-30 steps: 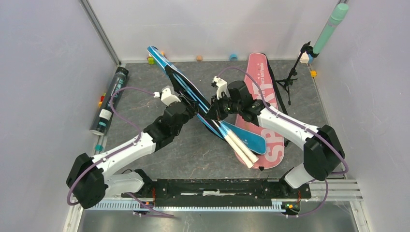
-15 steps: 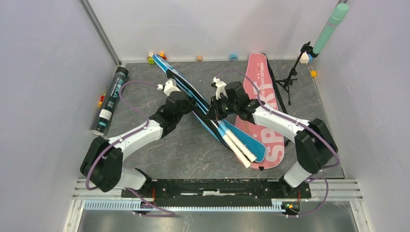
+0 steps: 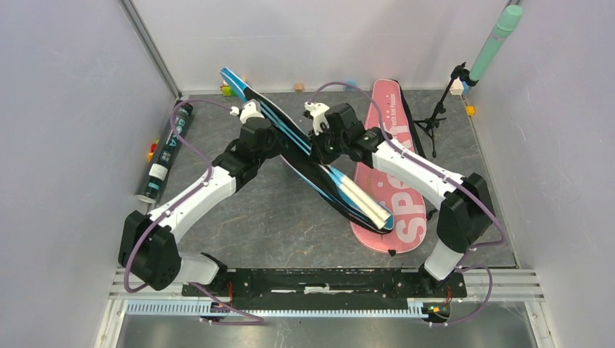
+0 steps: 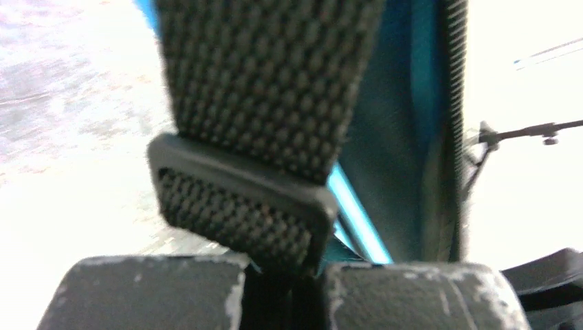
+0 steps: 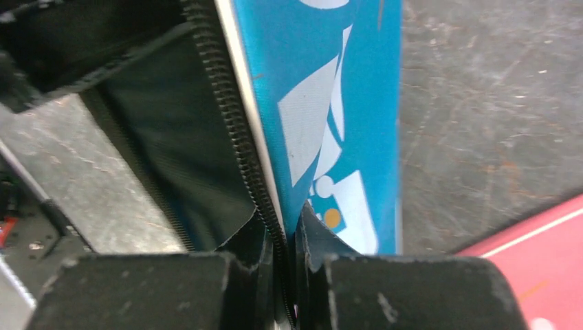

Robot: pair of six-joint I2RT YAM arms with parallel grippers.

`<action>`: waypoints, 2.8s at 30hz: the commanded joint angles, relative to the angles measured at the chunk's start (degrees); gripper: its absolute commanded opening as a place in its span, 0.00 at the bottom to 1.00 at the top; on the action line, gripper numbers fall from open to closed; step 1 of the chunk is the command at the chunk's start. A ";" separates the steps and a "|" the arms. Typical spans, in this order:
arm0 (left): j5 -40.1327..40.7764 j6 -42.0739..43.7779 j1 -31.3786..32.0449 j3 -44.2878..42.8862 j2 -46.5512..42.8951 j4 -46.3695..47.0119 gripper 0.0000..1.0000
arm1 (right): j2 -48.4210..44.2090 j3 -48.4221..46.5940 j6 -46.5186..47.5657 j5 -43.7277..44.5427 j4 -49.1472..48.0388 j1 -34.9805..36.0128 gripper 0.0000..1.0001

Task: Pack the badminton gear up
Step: Adjust the racket in the racket bag.

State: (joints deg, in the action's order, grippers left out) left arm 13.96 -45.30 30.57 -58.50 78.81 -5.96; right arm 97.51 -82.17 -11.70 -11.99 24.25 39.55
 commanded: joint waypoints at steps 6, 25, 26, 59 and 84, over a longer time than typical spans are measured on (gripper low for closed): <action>-11.71 7.57 2.04 0.26 0.84 -11.05 0.43 | -3.90 6.57 6.13 -11.14 -17.68 -3.79 0.00; -18.45 -1.87 2.04 8.80 9.28 9.06 0.03 | -11.43 14.59 -9.38 -8.69 -29.63 -4.32 0.00; -19.54 -1.74 2.19 8.75 7.96 7.98 0.02 | -11.46 13.73 -8.47 -5.31 -28.15 -4.63 0.00; -23.55 8.38 4.69 -6.73 7.20 -14.22 0.02 | -24.01 33.24 3.58 -12.03 -42.69 -5.51 0.86; -26.39 15.62 4.69 -0.24 3.99 -10.39 0.02 | -46.79 52.74 10.55 -8.24 -0.57 -9.32 0.87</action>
State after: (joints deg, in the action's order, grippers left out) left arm -9.67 -33.58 35.11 -59.92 85.69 -19.42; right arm 50.92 -30.50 -3.88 -20.71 19.86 30.26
